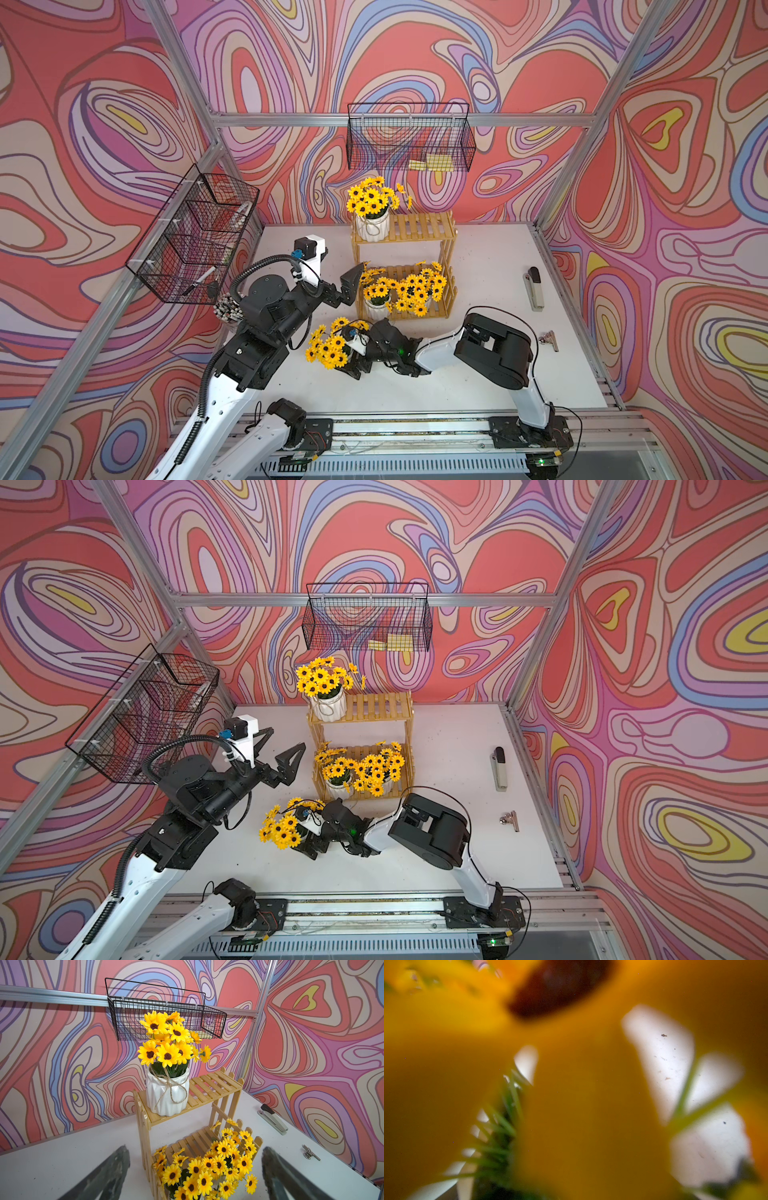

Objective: Take the sunflower pots off the shelves
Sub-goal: Place the sunflower pot at the center of the board.

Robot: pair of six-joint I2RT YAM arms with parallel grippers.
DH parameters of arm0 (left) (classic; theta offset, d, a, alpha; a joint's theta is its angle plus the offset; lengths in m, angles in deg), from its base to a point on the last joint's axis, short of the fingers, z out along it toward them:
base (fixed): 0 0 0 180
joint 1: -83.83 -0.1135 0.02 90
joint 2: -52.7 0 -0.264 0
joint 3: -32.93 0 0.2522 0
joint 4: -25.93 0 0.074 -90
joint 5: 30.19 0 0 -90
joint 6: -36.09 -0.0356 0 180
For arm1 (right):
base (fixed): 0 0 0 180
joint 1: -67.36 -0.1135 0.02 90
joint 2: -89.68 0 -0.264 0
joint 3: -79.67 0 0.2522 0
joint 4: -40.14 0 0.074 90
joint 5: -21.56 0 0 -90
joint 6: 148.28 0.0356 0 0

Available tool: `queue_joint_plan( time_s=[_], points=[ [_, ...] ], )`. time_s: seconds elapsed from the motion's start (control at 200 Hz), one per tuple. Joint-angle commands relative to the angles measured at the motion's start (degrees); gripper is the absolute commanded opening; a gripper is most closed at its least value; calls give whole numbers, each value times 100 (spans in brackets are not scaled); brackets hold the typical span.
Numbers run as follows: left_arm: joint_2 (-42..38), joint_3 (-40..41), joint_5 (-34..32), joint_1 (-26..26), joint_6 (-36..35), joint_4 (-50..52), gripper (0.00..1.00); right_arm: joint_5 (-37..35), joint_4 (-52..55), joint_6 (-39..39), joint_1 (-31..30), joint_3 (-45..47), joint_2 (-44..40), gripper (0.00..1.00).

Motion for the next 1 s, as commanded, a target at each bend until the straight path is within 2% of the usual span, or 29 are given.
queue_joint_plan(
  time_s=[0.0,0.361,0.611,0.781,0.992],
  points=[
    [-53,67,-79,-49,-83,-117,100,-97,350,-81,-6,169,-94,98],
    [13,98,-85,-48,-107,-121,100,132,-230,-19,-17,581,-467,98],
    [33,112,-112,-43,-134,-120,100,458,-1036,-116,-13,683,-292,98],
    [49,137,-116,-56,-127,-154,100,434,-973,-123,-8,359,-7,98],
    [23,191,-132,-50,-133,-176,100,440,-831,-173,-10,236,-59,98]
  ],
)
